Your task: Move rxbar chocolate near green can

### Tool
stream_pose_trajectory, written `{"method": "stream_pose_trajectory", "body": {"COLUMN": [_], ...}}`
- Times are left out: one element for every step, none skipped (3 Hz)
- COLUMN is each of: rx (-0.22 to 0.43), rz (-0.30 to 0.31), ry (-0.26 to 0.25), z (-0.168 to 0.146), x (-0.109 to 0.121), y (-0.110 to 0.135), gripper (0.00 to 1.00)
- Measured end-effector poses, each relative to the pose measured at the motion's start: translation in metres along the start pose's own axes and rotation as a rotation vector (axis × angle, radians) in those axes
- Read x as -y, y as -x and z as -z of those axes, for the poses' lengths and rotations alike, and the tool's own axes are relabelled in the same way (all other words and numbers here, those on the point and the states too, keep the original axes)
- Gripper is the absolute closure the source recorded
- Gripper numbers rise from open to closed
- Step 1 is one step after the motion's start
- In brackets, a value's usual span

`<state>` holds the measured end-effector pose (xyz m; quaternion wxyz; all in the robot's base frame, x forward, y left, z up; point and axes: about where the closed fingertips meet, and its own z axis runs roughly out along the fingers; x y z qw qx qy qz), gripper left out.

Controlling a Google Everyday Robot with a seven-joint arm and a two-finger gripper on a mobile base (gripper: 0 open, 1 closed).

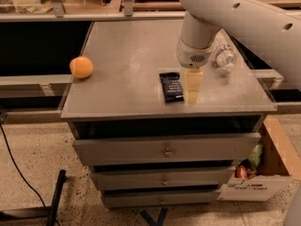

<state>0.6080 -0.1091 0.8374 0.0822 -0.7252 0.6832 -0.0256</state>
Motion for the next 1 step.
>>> {"method": "stream_pose_trajectory", "body": {"rx": [0.000], "rz": [0.000], "ry": [0.000], "z": [-0.0001], "x": [0.0000], "y": [0.0000], "gripper": [0.00]}}
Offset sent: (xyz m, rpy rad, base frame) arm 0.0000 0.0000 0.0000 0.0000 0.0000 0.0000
